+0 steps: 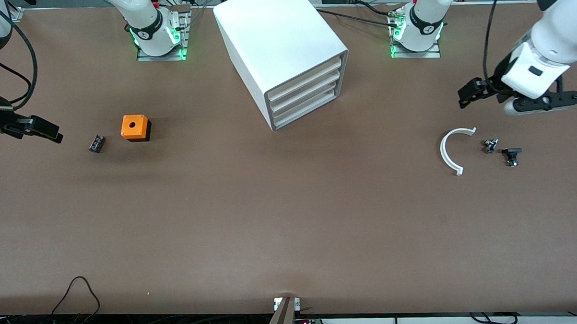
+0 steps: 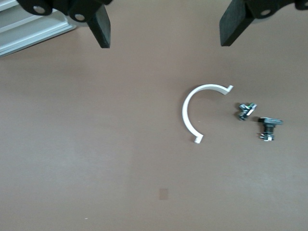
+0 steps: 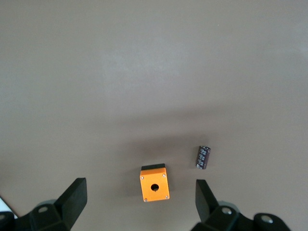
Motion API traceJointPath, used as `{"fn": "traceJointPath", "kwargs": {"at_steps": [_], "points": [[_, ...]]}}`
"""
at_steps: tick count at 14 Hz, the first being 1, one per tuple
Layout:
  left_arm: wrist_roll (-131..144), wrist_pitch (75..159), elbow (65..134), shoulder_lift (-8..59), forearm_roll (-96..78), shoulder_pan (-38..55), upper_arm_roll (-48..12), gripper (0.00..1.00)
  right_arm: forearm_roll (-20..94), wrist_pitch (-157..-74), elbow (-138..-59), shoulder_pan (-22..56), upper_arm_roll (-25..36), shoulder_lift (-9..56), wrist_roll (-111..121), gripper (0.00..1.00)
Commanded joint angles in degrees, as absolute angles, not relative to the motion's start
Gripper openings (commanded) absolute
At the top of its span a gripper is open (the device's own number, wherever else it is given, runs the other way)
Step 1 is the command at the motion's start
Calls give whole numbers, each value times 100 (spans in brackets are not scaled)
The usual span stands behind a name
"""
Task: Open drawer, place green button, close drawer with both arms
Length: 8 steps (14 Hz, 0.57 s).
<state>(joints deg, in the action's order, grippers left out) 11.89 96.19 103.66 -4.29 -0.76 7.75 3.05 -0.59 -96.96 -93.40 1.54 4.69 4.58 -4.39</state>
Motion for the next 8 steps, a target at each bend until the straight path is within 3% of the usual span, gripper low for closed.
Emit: {"fn": "traceJointPath", "kwargs": {"at_steps": [1,8], "points": [[949,9370,10161,-334,53,747,369,100,-18,-9659,-9772,53,378,45,-308,100],[949,9228,10037,-281,53,756,316,100,-35,-10170,-10916,53,378,-809,113,100]]}}
